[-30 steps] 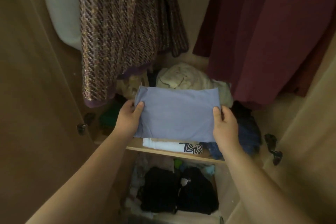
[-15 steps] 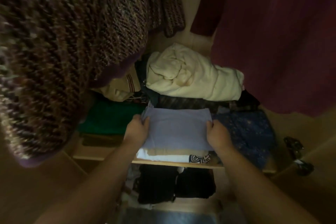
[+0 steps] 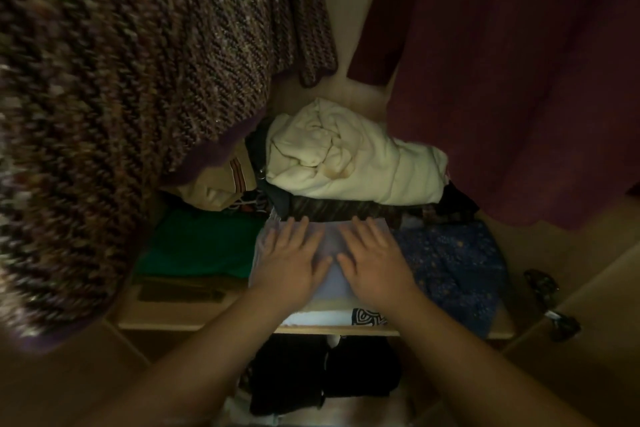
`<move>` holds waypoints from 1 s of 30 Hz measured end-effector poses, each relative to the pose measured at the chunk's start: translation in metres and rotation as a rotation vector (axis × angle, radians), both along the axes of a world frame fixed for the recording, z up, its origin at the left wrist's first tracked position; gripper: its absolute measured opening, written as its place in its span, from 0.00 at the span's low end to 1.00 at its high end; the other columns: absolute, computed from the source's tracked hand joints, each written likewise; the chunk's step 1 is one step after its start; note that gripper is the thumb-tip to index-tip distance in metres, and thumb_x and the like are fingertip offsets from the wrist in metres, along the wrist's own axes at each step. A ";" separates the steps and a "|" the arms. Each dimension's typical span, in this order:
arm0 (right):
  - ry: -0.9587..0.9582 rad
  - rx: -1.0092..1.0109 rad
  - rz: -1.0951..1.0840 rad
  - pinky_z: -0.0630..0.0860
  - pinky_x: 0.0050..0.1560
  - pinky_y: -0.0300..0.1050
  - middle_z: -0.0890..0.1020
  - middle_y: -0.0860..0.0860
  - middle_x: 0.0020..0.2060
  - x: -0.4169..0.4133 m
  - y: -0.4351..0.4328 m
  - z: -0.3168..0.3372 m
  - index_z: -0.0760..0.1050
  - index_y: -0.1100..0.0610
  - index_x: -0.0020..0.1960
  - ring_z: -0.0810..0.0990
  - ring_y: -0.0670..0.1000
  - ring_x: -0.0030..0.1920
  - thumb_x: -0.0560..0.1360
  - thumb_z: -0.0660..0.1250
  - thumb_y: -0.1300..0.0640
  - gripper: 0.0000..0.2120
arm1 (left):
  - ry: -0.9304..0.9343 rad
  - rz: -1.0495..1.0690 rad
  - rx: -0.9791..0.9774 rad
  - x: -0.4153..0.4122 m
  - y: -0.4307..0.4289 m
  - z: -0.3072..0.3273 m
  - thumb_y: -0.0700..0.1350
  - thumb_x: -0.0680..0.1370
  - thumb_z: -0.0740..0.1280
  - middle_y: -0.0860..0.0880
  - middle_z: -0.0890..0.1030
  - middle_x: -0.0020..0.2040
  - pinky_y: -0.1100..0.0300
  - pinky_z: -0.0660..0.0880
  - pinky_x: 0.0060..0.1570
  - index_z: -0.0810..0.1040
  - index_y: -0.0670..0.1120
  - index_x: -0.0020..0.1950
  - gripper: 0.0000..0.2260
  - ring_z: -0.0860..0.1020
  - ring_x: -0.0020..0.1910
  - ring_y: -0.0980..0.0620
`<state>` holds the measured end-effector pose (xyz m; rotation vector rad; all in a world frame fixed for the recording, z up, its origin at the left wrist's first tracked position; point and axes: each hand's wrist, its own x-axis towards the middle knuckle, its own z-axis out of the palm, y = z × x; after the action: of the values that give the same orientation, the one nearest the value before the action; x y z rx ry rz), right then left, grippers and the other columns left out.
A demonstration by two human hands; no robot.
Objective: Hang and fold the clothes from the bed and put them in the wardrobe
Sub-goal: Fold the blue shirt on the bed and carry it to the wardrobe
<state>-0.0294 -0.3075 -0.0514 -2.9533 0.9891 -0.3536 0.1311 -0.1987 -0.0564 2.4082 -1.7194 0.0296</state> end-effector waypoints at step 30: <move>-0.278 0.045 -0.046 0.58 0.77 0.54 0.67 0.52 0.75 -0.168 0.121 0.081 0.63 0.52 0.77 0.58 0.56 0.77 0.80 0.59 0.47 0.26 | -0.033 0.119 -0.111 -0.141 0.139 0.078 0.62 0.82 0.52 0.51 0.63 0.79 0.46 0.55 0.77 0.56 0.55 0.80 0.28 0.58 0.79 0.47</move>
<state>-0.1977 -0.1867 0.0293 -2.7441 1.0129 -0.7090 -0.0097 -0.0601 0.0219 2.4372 -1.5416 0.1773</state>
